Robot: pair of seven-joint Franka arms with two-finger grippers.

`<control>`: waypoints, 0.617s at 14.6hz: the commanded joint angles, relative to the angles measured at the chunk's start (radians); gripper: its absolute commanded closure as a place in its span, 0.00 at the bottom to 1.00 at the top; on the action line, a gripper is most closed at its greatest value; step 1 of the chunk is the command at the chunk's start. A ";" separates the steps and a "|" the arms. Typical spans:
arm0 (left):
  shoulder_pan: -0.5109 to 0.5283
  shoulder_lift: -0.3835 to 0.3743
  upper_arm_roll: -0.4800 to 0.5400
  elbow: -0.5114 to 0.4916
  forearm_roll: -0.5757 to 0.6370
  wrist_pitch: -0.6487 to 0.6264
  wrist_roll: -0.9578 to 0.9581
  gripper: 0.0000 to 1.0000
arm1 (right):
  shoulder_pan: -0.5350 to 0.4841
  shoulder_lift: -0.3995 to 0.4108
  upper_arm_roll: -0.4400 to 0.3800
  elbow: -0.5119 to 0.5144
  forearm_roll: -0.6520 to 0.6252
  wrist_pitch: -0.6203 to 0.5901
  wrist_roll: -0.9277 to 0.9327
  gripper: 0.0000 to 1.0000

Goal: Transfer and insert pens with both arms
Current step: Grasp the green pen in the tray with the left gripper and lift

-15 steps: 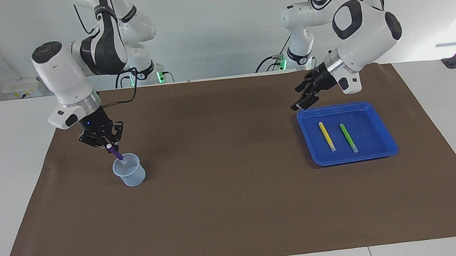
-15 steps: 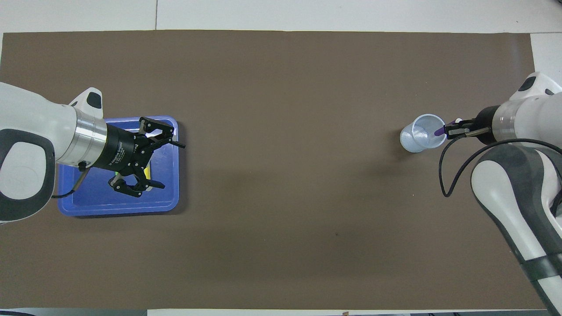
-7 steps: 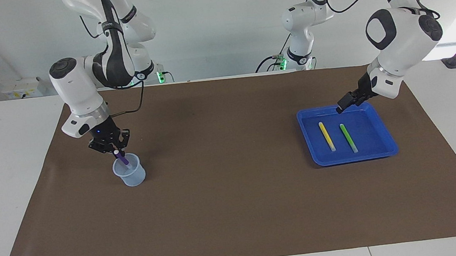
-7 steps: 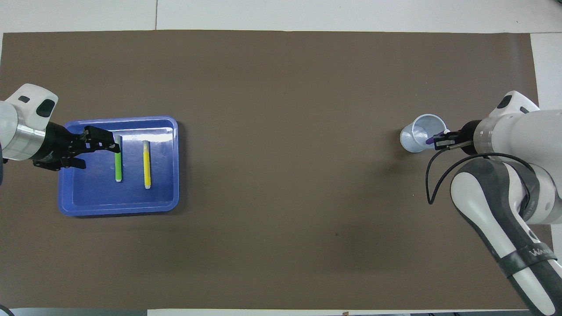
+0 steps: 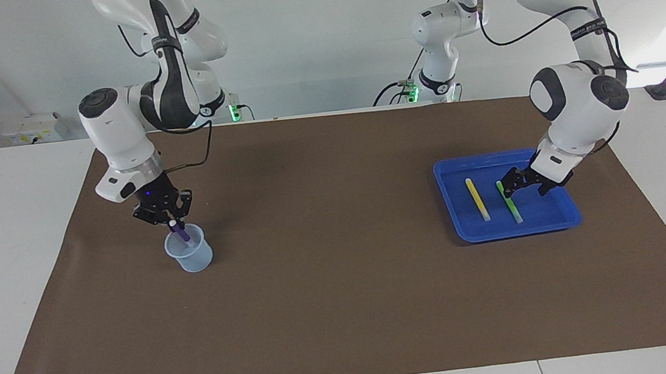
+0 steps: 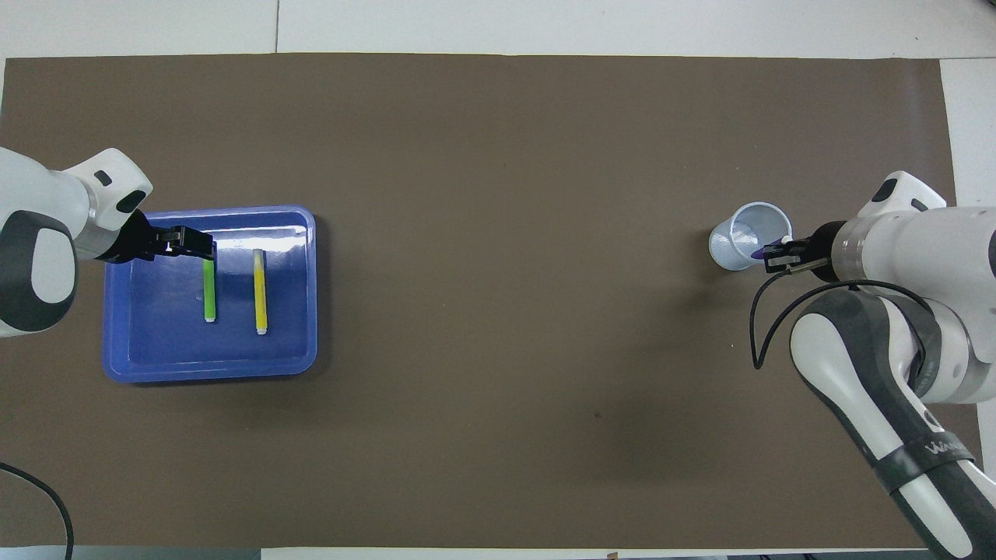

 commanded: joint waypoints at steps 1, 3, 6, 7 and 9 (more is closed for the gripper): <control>0.002 0.044 -0.006 -0.006 0.064 0.066 0.064 0.05 | -0.009 -0.019 0.010 -0.020 -0.017 0.019 -0.019 0.27; 0.002 0.049 -0.006 -0.034 0.075 0.078 0.079 0.09 | -0.009 -0.016 0.010 -0.004 -0.017 0.012 -0.014 0.11; 0.001 0.049 -0.006 -0.060 0.076 0.084 0.082 0.13 | -0.009 -0.017 0.010 0.042 -0.017 0.001 -0.007 0.00; 0.002 0.048 -0.006 -0.066 0.076 0.081 0.081 0.13 | -0.009 -0.022 0.009 0.064 -0.017 -0.025 -0.005 0.00; 0.004 0.045 -0.006 -0.072 0.075 0.063 0.078 0.13 | -0.016 -0.025 0.007 0.136 -0.017 -0.117 0.013 0.00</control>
